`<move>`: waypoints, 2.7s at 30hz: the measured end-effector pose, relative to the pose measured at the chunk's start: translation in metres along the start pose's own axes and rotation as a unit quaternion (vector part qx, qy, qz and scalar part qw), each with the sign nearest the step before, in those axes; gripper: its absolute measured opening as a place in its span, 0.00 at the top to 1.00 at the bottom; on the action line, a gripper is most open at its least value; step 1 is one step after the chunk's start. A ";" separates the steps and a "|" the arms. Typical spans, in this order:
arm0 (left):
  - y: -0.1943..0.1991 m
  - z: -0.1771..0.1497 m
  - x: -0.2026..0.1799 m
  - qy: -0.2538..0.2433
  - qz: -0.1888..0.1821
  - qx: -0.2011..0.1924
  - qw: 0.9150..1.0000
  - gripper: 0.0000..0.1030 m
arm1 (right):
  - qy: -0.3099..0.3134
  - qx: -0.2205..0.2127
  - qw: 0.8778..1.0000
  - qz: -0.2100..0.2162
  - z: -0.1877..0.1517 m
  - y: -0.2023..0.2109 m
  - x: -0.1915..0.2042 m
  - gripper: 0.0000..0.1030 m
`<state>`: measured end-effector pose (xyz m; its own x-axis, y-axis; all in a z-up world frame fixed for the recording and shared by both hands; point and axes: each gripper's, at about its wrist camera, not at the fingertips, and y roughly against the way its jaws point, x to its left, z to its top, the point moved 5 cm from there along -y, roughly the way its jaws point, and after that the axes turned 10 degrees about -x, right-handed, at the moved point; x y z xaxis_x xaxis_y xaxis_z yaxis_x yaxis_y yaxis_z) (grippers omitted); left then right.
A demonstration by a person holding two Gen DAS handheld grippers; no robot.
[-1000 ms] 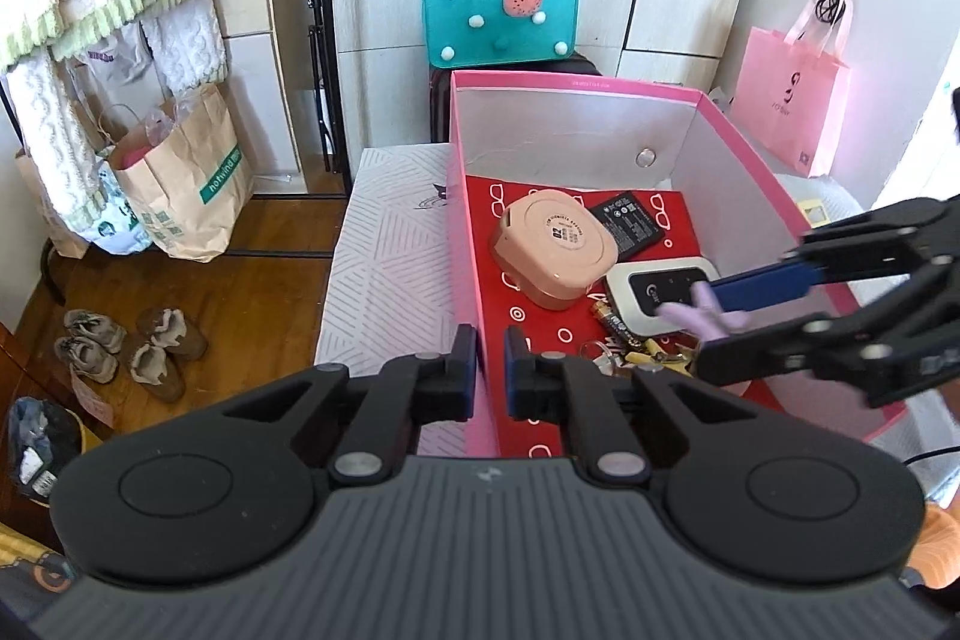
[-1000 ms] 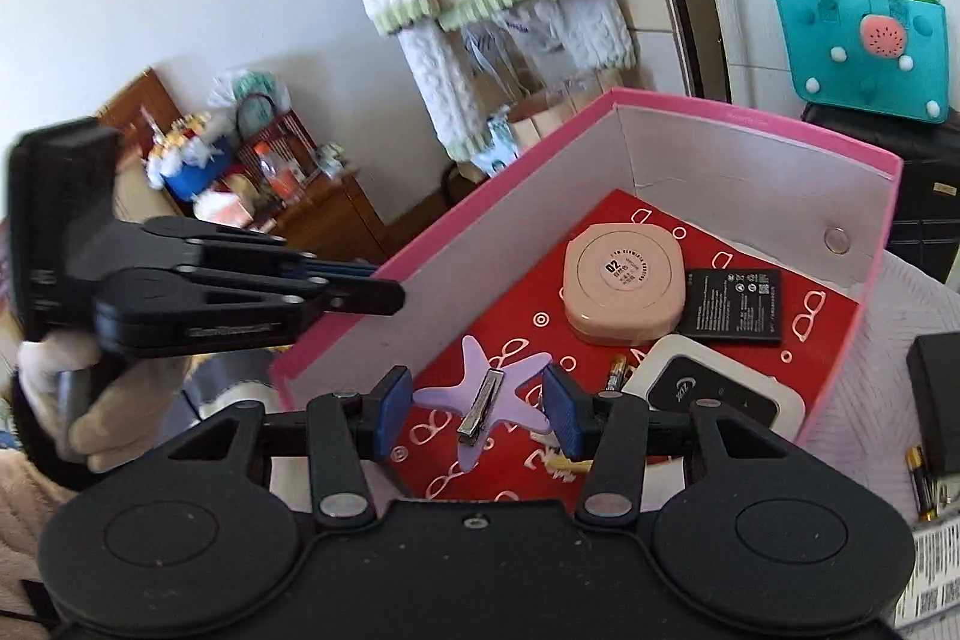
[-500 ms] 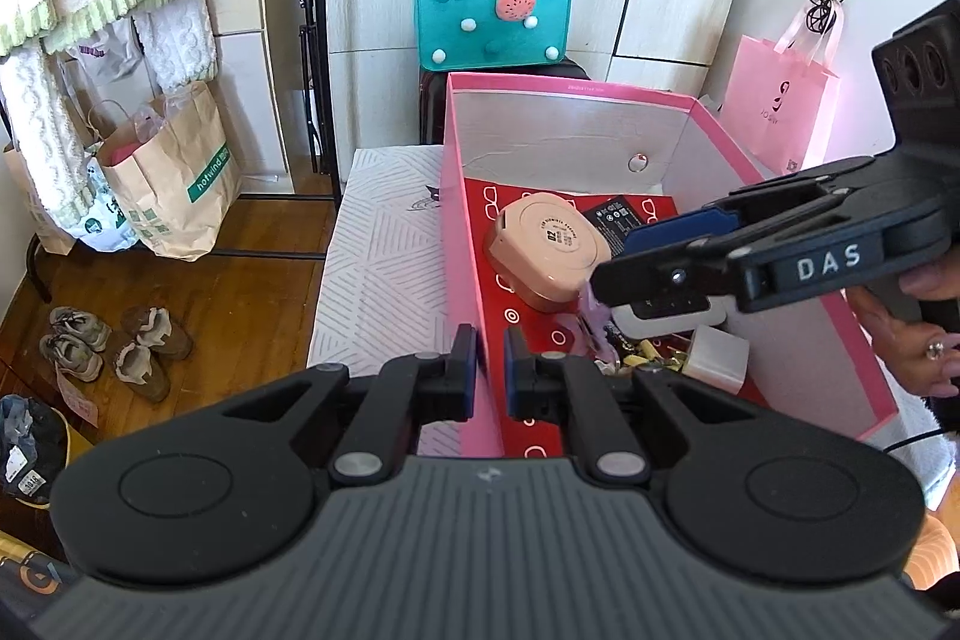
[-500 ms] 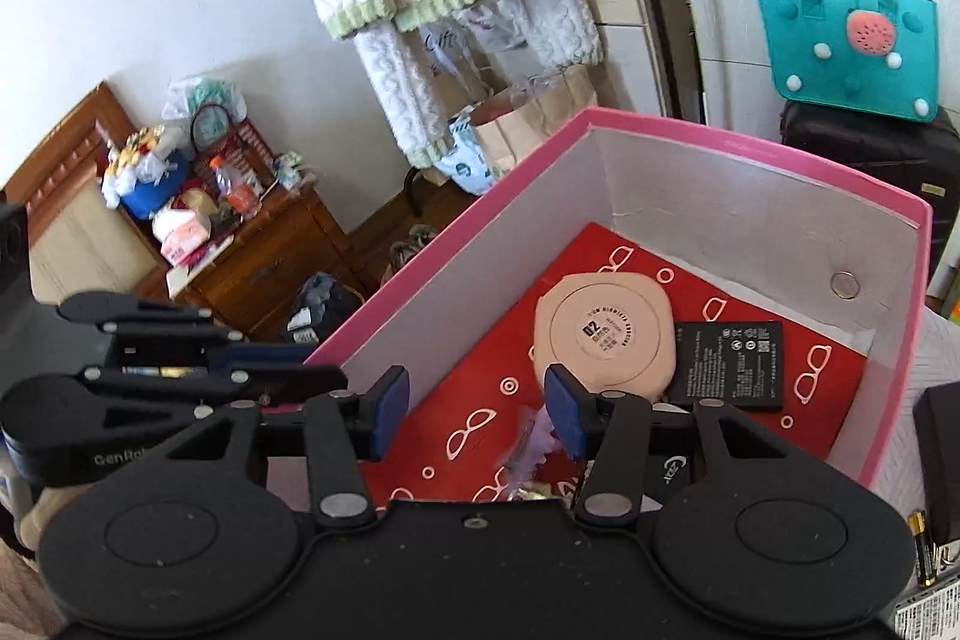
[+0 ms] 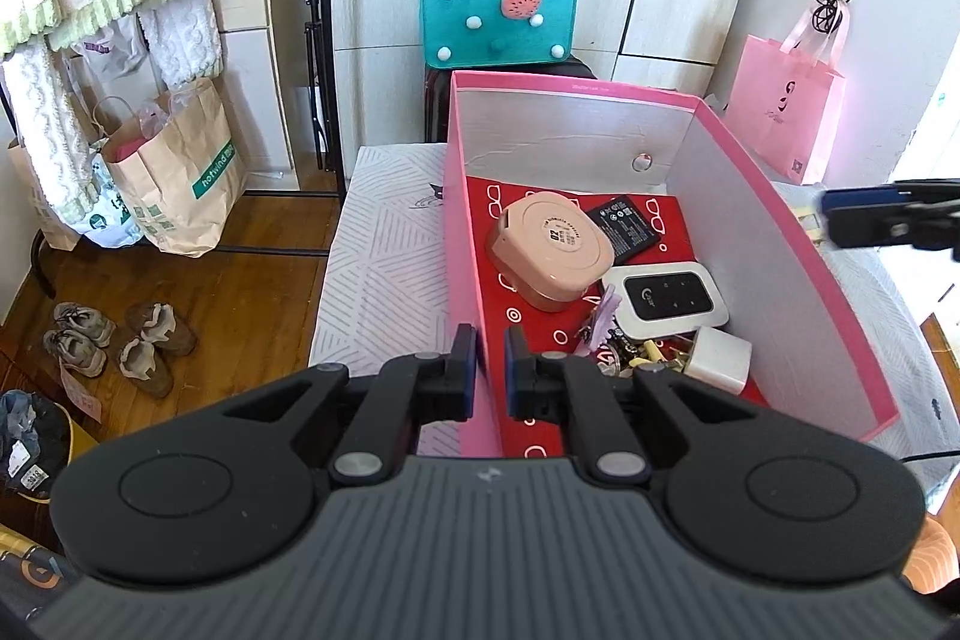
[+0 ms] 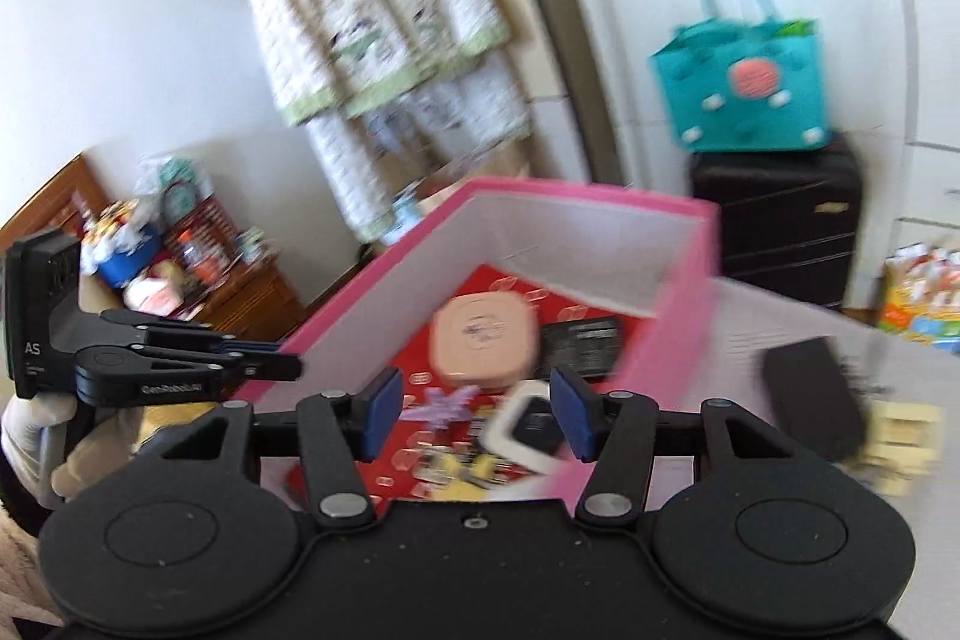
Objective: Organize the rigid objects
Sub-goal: 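Move the right tool back to the table over the grey router, then grasp the grey router with the right tool and lift it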
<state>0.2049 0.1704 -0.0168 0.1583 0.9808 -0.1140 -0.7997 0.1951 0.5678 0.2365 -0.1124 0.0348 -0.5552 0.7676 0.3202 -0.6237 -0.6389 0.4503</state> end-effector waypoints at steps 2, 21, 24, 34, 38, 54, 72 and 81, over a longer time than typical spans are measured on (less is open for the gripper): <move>0.000 0.000 -0.001 0.003 0.003 0.002 1.000 0.92 | -0.003 -0.020 0.999 -0.027 -0.004 0.019 -0.016 0.38; 0.000 0.002 -0.008 -0.009 0.026 0.007 1.000 0.92 | 0.003 -0.013 0.986 -0.168 -0.103 0.014 -0.111 0.10; -0.001 0.002 -0.009 -0.009 0.025 0.007 1.000 0.91 | 0.007 -0.017 0.982 -0.187 -0.112 0.005 -0.113 0.07; 0.000 0.001 -0.010 -0.018 0.027 0.011 0.999 0.91 | 0.032 -0.008 0.972 -0.231 -0.111 -0.016 -0.113 0.00; 0.001 0.001 -0.010 -0.020 0.026 0.014 0.999 0.91 | 0.016 -0.006 0.968 -0.251 -0.106 -0.023 -0.115 0.00; 0.002 0.001 -0.010 -0.017 0.026 0.017 0.999 0.91 | 0.022 -0.008 0.968 -0.251 -0.114 -0.008 -0.110 0.08; 0.001 0.002 -0.009 -0.015 0.019 0.012 1.000 0.91 | -0.078 -0.009 0.978 -0.193 -0.111 0.017 -0.112 0.24; -0.001 0.002 -0.010 -0.013 0.012 0.013 1.000 0.91 | -0.020 -0.003 0.962 -0.274 -0.101 -0.027 -0.119 0.12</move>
<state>0.2054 0.1605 -0.0148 0.1549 0.9848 -0.0789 -0.7880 0.1713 0.5914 0.2636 -0.1914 -0.0992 -0.1213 0.9903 0.0677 -0.8200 -0.1384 0.5554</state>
